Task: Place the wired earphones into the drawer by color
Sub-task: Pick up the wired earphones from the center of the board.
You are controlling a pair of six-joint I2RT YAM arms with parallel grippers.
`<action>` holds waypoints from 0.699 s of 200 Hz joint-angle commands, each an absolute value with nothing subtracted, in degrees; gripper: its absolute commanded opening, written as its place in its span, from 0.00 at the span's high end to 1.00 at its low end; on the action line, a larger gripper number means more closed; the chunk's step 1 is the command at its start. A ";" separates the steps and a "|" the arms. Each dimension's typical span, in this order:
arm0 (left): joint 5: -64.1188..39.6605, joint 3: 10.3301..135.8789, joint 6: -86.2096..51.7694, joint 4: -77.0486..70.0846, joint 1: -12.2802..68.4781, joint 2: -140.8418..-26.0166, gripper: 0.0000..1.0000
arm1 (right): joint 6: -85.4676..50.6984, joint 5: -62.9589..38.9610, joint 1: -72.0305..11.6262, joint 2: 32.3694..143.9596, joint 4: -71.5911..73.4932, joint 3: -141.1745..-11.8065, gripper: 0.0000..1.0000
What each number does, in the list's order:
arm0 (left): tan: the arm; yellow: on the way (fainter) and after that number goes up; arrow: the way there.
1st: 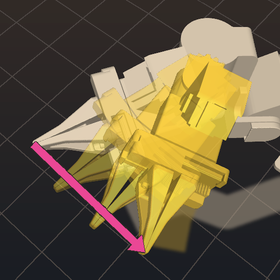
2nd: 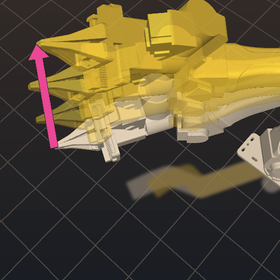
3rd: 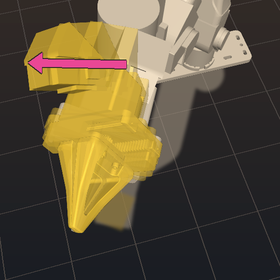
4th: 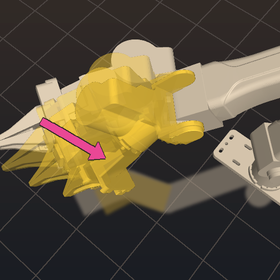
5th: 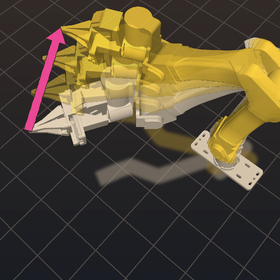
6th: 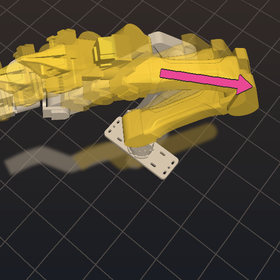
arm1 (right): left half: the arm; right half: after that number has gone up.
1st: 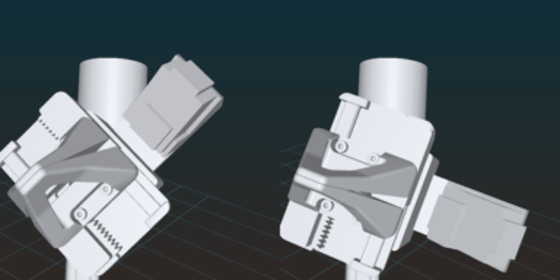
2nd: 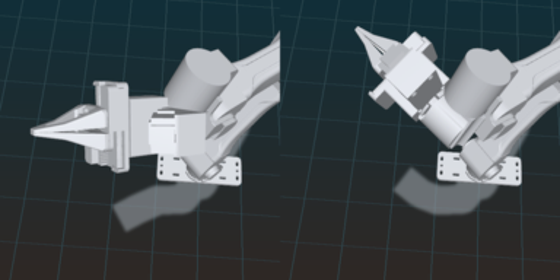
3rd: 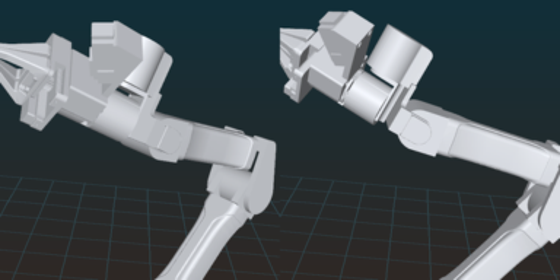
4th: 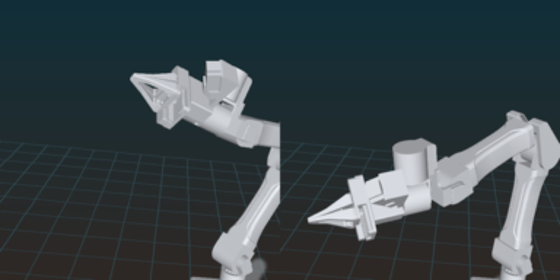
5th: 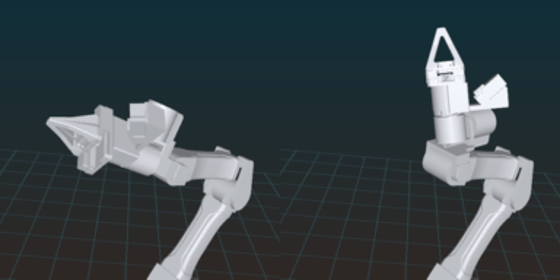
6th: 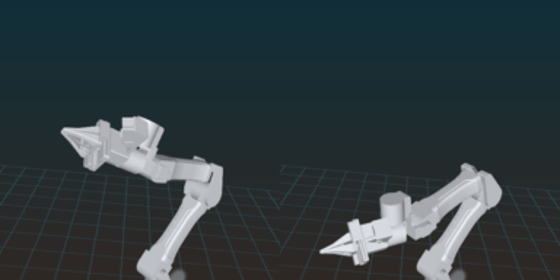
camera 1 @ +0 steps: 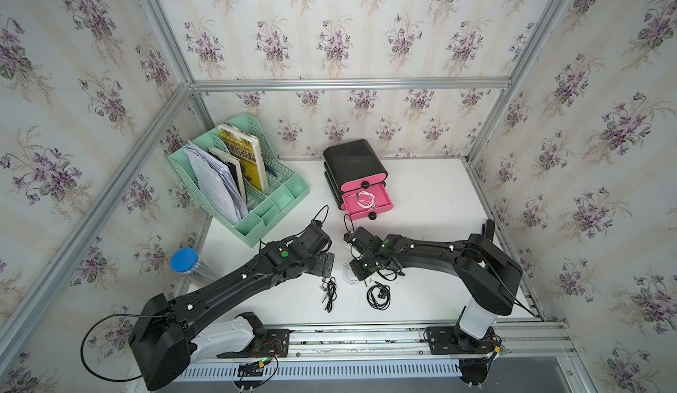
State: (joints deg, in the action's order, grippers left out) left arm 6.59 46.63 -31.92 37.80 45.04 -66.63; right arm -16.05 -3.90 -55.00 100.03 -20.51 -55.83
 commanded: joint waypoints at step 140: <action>8.95 46.92 -31.83 38.96 44.99 -65.87 0.01 | -16.48 -1.57 -55.19 92.98 -20.24 -58.44 1.00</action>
State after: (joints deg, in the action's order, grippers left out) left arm 7.70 46.48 -31.90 37.91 45.04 -66.24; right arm -16.12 -3.46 -55.11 94.28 -20.58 -57.78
